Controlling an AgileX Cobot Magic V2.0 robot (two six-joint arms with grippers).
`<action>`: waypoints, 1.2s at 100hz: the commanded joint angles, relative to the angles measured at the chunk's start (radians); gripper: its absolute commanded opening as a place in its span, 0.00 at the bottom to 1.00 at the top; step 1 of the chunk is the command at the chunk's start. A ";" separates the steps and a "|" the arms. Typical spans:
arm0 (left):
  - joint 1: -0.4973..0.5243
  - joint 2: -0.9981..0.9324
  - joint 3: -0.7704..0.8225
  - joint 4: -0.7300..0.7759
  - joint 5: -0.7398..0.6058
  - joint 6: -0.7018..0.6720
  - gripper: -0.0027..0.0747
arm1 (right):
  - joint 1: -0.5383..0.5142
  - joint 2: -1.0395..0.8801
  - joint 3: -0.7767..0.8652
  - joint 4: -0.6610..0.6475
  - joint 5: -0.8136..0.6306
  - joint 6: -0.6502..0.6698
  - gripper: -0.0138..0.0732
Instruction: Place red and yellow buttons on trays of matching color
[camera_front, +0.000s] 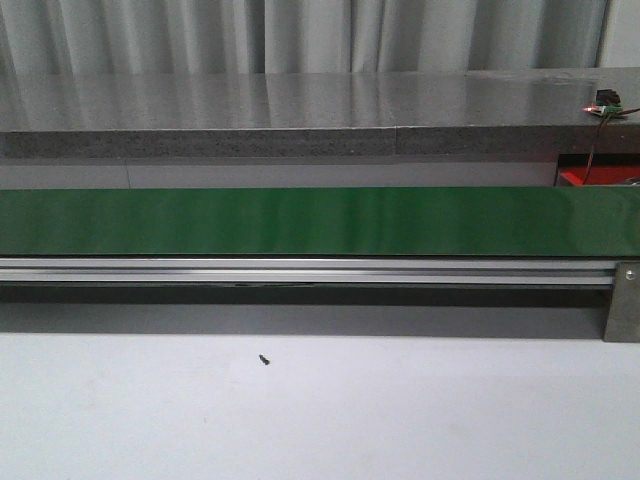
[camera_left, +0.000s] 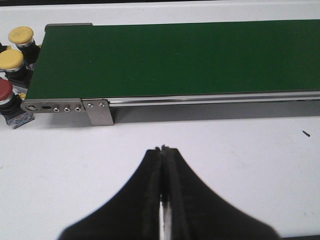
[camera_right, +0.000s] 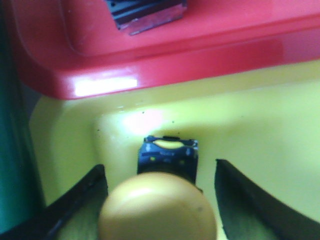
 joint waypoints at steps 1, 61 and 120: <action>-0.008 0.003 -0.028 -0.025 -0.074 0.001 0.01 | -0.005 -0.066 -0.020 0.008 -0.006 0.001 0.72; -0.008 0.003 -0.028 -0.025 -0.074 0.001 0.01 | 0.007 -0.377 -0.020 0.035 0.041 0.002 0.72; -0.008 0.003 -0.028 -0.025 -0.074 0.001 0.01 | 0.263 -0.576 0.088 0.043 0.009 0.002 0.02</action>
